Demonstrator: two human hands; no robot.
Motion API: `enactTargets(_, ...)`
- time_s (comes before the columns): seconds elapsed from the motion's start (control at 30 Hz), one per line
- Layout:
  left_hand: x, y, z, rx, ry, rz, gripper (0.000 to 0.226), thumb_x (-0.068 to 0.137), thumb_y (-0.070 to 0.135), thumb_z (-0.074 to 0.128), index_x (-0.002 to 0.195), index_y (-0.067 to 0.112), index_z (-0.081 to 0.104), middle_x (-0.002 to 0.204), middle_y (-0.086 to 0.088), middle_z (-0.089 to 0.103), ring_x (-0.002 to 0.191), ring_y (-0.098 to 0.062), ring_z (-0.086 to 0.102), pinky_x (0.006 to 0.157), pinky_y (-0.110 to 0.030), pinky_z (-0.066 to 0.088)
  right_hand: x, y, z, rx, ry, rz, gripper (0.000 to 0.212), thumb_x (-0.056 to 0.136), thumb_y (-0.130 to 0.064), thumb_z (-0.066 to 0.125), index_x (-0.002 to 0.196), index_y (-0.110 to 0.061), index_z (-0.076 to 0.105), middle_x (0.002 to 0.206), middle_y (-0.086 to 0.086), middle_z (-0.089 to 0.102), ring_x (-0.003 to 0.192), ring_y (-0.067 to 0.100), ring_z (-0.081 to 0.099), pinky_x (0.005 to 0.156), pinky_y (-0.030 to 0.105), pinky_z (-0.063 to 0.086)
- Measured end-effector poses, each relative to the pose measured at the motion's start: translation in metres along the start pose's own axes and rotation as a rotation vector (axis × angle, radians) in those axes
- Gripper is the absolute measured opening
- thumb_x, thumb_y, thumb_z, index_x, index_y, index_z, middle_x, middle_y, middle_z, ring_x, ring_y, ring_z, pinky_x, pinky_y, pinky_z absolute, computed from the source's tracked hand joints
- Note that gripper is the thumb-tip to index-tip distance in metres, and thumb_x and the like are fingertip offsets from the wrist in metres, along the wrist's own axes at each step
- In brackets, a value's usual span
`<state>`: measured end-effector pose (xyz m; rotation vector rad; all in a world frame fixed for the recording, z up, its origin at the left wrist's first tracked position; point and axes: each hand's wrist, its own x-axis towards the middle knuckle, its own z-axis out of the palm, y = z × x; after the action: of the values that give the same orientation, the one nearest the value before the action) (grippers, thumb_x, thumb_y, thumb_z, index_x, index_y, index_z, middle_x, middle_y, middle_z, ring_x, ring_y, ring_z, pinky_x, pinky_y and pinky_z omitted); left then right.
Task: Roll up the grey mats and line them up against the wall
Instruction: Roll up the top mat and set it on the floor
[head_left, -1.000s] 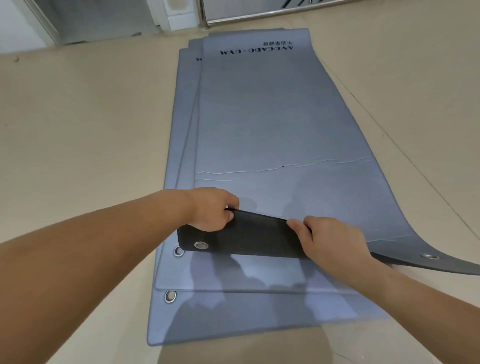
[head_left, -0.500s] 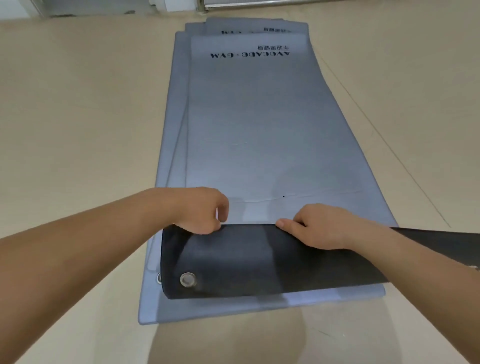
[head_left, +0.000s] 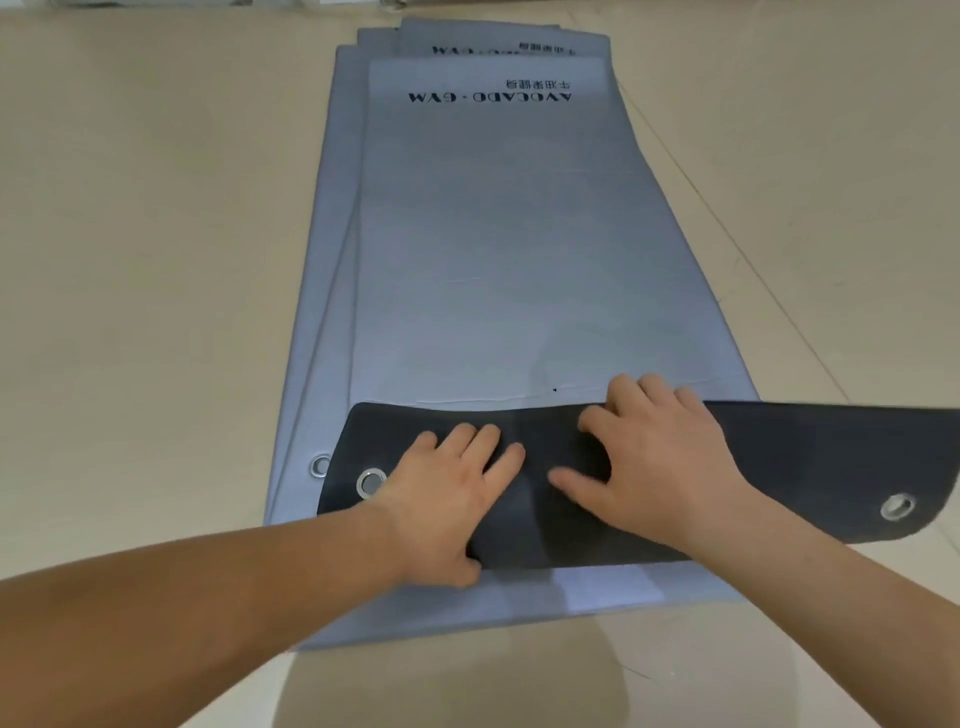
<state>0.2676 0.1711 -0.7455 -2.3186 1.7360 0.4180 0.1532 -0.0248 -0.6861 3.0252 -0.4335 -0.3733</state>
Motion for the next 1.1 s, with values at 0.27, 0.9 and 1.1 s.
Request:
enactTargets(0.27, 0.014, -0.028, -0.007, -0.139, -0.117, -0.073, 0.131, 0.065, 0.075, 0.066, 0.162, 0.028, -0.008, 0.159, -0.007, 0.027, 0.140, -0.029, 0.034, 0.112, -0.049, 0.040, 0.004, 0.005, 0.049, -0.105, -0.267, 0.018, 0.136, 0.063, -0.088, 0.065, 0.160, -0.034, -0.014, 0.169, 0.012, 0.004, 0.154, 0.041, 0.007, 0.114, 0.065, 0.022)
enactTargets(0.9, 0.019, -0.039, -0.034, -0.738, -0.715, -0.026, 0.108, 0.041, 0.042, 0.099, 0.132, 0.061, 0.045, 0.115, 0.017, 0.067, 0.101, -0.015, 0.073, 0.090, -0.043, 0.062, 0.013, 0.031, 0.009, 0.346, -0.918, -0.040, 0.089, 0.041, -0.065, 0.095, 0.117, -0.058, 0.049, 0.109, -0.022, 0.063, 0.098, 0.009, 0.067, 0.092, 0.040, 0.058)
enactTargets(1.1, 0.005, -0.050, -0.023, -0.709, -0.689, -0.100, 0.115, 0.053, 0.052, 0.100, 0.149, 0.057, 0.038, 0.148, 0.022, 0.046, 0.132, -0.015, 0.054, 0.110, -0.040, 0.049, 0.037, 0.019, 0.016, 0.368, -1.010, -0.042, 0.098, 0.040, -0.060, 0.100, 0.126, -0.052, 0.055, 0.118, -0.019, 0.064, 0.105, 0.013, 0.066, 0.095, 0.042, 0.058)
